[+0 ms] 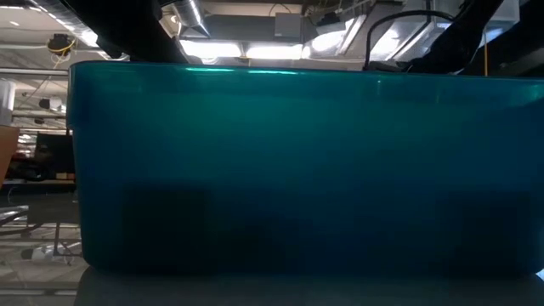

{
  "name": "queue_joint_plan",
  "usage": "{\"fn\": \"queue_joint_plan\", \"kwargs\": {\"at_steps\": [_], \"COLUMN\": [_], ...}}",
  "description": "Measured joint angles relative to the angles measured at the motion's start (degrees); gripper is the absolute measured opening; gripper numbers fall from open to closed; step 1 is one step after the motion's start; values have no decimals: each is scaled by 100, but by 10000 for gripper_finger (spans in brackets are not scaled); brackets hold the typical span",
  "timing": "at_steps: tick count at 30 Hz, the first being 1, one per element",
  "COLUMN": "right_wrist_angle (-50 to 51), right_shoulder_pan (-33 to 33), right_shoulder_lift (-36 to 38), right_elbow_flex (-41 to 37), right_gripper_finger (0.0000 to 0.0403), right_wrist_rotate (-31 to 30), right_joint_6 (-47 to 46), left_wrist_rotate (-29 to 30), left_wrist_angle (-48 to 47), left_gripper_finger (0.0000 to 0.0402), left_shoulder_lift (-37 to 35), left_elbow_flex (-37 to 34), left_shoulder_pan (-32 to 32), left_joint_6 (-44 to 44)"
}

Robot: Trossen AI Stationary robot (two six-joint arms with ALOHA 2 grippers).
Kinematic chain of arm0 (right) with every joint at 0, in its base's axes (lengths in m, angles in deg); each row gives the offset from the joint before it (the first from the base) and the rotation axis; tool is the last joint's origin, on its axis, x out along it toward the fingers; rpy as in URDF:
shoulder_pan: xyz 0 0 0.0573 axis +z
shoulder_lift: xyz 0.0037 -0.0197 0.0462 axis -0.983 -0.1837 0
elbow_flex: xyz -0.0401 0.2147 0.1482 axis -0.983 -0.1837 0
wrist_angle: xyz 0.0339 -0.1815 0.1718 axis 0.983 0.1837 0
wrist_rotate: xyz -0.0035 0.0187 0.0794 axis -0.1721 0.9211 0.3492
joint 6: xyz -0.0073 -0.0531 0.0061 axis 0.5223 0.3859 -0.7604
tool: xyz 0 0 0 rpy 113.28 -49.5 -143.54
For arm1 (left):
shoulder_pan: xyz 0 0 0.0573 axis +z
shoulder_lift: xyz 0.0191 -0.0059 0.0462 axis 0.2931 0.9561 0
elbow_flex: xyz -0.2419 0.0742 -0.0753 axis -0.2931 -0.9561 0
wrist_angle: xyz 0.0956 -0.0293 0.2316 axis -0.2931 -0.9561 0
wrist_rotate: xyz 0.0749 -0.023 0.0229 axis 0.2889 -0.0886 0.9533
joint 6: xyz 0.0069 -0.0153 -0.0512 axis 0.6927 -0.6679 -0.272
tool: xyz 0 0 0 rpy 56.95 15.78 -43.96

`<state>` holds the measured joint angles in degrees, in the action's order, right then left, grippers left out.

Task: Sort blocks by size
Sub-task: Put the orange cube block into the blue bin

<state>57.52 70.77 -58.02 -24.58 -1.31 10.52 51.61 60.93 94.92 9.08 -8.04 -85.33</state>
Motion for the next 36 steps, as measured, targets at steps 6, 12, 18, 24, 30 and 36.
{"fn": "queue_joint_plan", "kwargs": {"at_steps": [6,12,18,24,30,36], "right_wrist_angle": [-221,-323,-690,-1221,-1641,-1988], "right_shoulder_pan": [297,776,1277,1794,2267,2665], "right_shoulder_lift": [48,483,960,1137,1137,1134], "right_elbow_flex": [-2,-2,-2,-2,-2,-2], "right_gripper_finger": [146,133,136,144,134,145], "right_wrist_rotate": [-225,-366,-214,177,521,823], "right_joint_6": [370,630,995,1283,1433,1570], "left_wrist_rotate": [1,-1,1,1,1,1], "left_wrist_angle": [0,11,8,1,47,153], "left_gripper_finger": [237,237,237,237,237,237], "left_shoulder_lift": [0,0,0,0,0,-2], "left_elbow_flex": [0,0,0,0,0,0], "left_shoulder_pan": [0,0,-1,-2,0,-2], "left_joint_6": [-7,-7,-2,-25,-46,-50]}}
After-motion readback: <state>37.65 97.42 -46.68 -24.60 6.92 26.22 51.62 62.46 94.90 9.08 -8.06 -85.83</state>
